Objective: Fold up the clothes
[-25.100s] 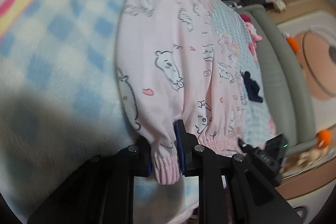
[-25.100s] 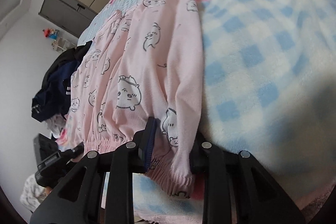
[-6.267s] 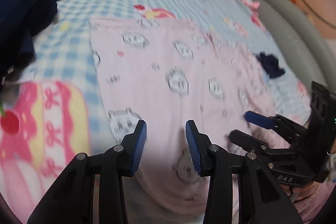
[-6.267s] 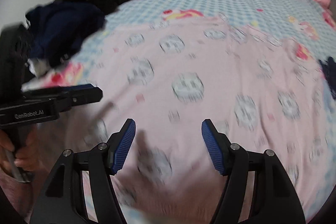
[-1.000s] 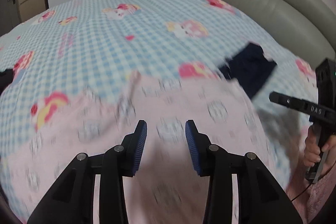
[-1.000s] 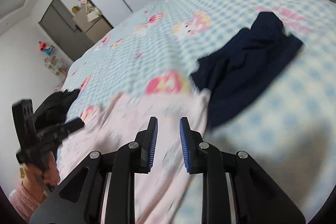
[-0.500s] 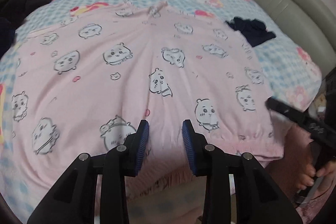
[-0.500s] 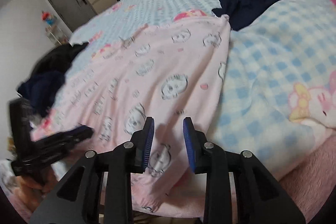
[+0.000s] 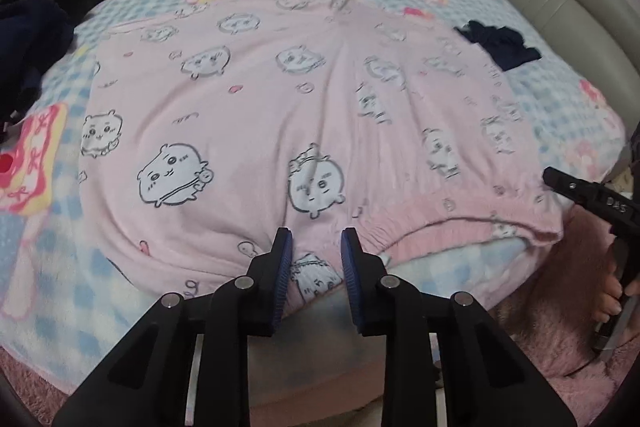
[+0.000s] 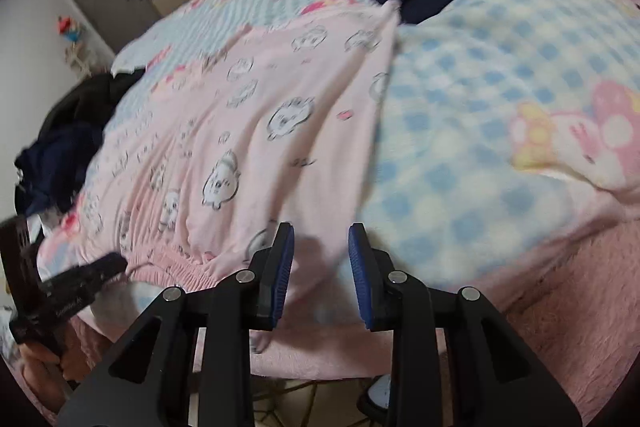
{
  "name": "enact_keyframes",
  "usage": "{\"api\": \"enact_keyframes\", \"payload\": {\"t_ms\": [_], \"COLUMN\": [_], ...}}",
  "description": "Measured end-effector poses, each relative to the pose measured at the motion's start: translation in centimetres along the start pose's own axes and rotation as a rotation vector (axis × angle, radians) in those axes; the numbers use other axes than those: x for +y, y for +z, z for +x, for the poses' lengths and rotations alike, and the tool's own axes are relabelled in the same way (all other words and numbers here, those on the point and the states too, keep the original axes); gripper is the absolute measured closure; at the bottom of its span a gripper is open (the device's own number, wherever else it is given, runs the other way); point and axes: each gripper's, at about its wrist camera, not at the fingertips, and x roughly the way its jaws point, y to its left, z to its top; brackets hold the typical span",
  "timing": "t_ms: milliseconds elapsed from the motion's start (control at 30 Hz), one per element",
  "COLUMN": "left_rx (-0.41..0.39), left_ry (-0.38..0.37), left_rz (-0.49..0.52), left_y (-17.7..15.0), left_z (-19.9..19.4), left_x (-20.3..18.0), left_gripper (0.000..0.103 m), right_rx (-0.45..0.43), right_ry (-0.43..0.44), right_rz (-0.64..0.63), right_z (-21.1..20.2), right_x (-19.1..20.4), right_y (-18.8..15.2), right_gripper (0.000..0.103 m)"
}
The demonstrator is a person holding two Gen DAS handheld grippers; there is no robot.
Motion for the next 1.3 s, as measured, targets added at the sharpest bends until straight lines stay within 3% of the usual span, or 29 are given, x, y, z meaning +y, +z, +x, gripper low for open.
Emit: {"api": "enact_keyframes", "payload": {"t_ms": [133,300,367,567,767,833,933,1033,1100,1300], "left_rx": [-0.015,0.001,0.024,0.049,0.045,0.028,0.04,0.058,0.069,0.104], "left_ry": [-0.047,-0.071,-0.102,-0.12,-0.127,-0.131,-0.126,-0.12,-0.116,-0.103], "left_rz": [0.035,0.178,0.171,0.088,0.064,0.048,0.052,0.059,0.064,0.078], "left_y": [0.5,3.6,4.0,3.4,3.2,3.3,3.1,2.8,2.7,2.1], "left_z": [-0.1,3.8,5.4,7.3,7.0,6.5,6.8,7.2,7.5,8.3], "left_x": [-1.3,-7.2,-8.7,-10.3,-9.9,-9.5,-9.4,-9.3,-9.3,-9.2], "left_gripper": [0.077,0.077,0.077,0.077,0.076,0.076,0.076,0.076,0.076,0.073], "right_rx": [-0.022,-0.007,0.008,0.069,0.085,0.075,0.044,0.048,0.046,-0.049], "right_ry": [0.029,0.096,0.103,0.255,0.318,0.329,0.31,0.267,0.195,0.001], "right_rz": [0.061,0.052,0.039,0.221,0.258,0.233,0.163,0.142,0.11,0.021], "right_z": [-0.2,1.3,2.3,4.7,6.2,5.9,5.3,5.7,5.8,2.2], "right_x": [-1.8,-2.4,-2.7,-5.3,-5.7,-5.0,-3.6,-3.4,-3.2,-3.2], "right_y": [1.6,4.5,5.2,4.5,5.1,5.1,5.3,5.4,5.2,4.2], "right_gripper": [0.075,0.075,0.075,0.075,0.072,0.077,0.09,0.092,0.1,0.103]}}
